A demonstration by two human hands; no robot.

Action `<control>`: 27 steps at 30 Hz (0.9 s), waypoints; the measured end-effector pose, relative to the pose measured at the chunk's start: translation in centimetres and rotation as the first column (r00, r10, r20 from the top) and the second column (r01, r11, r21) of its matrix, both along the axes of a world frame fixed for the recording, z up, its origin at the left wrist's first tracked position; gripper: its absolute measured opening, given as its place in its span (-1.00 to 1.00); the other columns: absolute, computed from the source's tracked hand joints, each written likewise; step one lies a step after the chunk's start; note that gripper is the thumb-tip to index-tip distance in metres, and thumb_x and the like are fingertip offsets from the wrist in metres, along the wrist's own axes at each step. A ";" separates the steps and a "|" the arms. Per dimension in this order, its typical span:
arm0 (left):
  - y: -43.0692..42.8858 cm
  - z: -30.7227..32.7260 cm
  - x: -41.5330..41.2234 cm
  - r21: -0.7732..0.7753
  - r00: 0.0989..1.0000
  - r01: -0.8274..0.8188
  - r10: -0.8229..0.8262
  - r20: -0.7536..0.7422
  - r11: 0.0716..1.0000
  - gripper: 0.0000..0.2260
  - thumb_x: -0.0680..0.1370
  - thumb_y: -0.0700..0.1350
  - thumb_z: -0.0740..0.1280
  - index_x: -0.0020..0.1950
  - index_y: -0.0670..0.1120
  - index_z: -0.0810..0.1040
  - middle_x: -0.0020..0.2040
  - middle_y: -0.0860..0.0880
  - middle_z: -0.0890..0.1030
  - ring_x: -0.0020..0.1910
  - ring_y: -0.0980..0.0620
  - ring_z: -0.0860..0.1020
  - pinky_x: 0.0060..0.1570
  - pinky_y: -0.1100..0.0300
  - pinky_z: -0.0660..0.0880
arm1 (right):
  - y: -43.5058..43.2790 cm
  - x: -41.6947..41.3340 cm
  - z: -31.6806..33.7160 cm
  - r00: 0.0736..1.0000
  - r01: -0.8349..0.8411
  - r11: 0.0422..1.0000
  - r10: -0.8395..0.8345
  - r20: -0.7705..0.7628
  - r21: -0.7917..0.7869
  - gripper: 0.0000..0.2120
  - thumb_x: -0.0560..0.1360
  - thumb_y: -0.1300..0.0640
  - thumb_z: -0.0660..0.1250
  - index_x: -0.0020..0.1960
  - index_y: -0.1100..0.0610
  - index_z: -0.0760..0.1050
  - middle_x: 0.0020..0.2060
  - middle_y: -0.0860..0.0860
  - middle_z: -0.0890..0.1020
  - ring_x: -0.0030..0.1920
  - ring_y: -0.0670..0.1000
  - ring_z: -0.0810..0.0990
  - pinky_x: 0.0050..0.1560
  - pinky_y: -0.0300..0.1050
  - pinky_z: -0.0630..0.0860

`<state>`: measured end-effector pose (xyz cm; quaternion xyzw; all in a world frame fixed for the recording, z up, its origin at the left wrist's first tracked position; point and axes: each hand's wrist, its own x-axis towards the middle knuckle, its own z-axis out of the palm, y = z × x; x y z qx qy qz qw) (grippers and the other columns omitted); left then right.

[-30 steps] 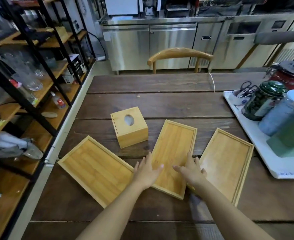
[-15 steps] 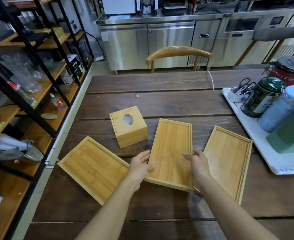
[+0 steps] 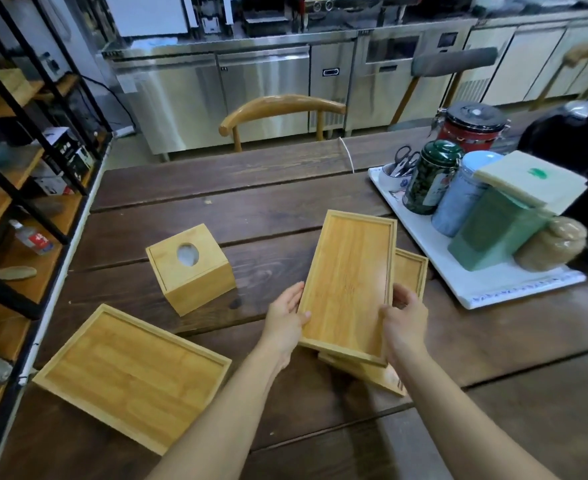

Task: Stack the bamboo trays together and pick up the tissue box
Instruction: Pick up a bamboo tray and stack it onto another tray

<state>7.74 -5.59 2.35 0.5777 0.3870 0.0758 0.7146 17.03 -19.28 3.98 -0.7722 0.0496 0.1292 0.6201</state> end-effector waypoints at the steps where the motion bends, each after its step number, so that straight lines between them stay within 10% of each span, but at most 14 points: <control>1: -0.4 -0.1 0.6 0.017 0.999 0.035 -0.035 -0.007 0.999 -0.51 0.56 -0.43 0.17 0.46 -0.12 0.30 0.44 -0.07 0.39 0.40 -0.03 0.37 0.37 -0.06 0.35 | -0.6 0.2 -0.3 1.000 0.024 1.000 -0.024 0.007 -0.005 -0.61 0.46 0.46 0.16 0.23 0.21 0.47 0.04 0.06 0.55 0.02 -0.01 0.48 0.02 -0.14 0.41; 27: -4.0 -3.6 2.8 0.215 0.937 0.317 -0.270 -0.222 0.924 -0.56 0.59 -0.33 0.15 0.45 -0.04 0.32 0.37 -0.01 0.45 0.31 0.05 0.41 0.15 0.23 0.35 | -4.6 0.4 -4.4 0.994 -0.072 0.985 0.058 -0.095 -0.159 -0.52 0.42 0.46 0.15 0.28 0.15 0.40 0.08 0.07 0.56 0.08 0.08 0.50 0.09 -0.05 0.42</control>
